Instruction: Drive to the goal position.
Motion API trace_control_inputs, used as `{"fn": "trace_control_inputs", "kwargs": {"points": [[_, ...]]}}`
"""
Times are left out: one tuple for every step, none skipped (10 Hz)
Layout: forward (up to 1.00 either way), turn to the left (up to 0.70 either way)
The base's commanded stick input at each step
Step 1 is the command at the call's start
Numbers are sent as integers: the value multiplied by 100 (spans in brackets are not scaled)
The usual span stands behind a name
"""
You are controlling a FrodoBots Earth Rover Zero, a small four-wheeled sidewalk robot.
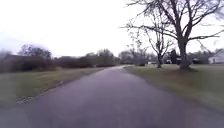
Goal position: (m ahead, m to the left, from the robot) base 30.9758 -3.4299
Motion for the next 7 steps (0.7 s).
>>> {"fn": "trace_control_inputs", "kwargs": {"points": [[100, 0], [100, 0], [100, 0], [100, 0], [100, 0], [100, 0], [100, 0]]}}
